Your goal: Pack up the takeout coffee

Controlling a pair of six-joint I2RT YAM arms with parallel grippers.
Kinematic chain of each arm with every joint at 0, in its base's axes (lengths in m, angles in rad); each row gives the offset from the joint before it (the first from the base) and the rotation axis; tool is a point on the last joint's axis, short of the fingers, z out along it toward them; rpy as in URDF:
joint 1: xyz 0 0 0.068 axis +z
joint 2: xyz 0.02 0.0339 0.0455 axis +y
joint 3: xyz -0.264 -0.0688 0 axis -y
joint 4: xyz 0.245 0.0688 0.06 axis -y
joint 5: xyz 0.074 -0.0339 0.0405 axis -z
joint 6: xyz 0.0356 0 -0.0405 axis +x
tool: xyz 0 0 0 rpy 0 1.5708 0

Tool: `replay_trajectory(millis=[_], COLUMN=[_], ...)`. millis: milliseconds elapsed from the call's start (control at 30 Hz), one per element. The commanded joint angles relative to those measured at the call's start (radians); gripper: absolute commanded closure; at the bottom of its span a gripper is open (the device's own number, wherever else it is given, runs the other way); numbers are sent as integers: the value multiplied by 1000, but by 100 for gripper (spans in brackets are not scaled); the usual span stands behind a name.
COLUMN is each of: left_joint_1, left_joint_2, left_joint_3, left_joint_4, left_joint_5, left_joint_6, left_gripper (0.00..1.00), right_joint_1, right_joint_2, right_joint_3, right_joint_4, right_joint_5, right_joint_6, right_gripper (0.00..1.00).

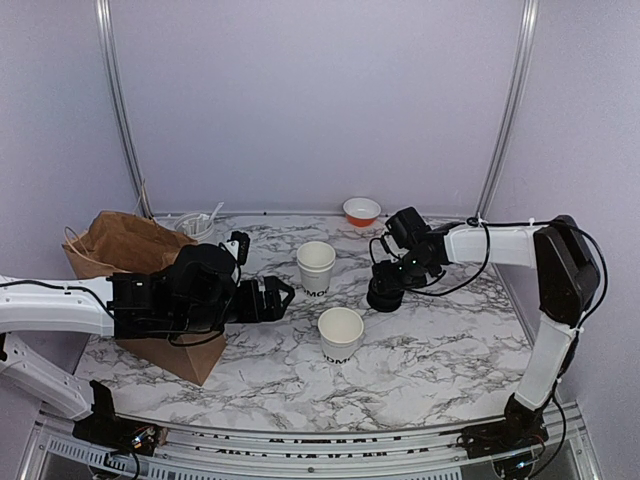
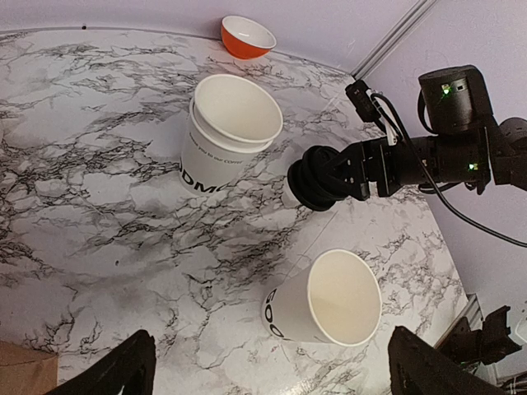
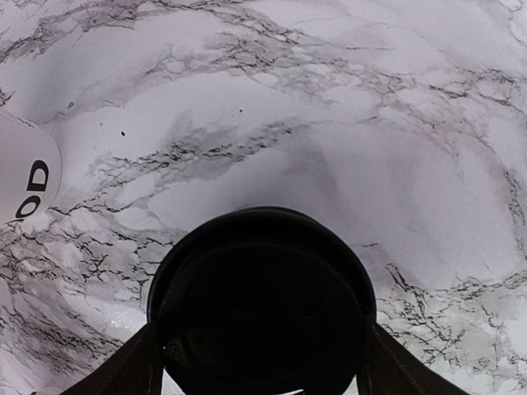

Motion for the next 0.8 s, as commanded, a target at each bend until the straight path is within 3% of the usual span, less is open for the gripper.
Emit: replay_trajectory(millis=[0, 300, 767], left_joint_1=[-1, 4, 22], left_joint_2=[2, 6, 45], left_joint_3=[10, -4, -29], left_joint_4=[16, 32, 116], left_joint_5=[4, 10, 42], left_joint_6=[3, -7, -31], left_gripper=[1, 1, 1], right_joint_1=[10, 43, 351], right_joint_2=[-4, -127, -303], right_joint_3=[28, 10, 45], right_joint_4=[-4, -53, -238], right_joint_5=[-8, -37, -4], right_joint_6=[5, -12, 16], right_gripper=[24, 25, 25])
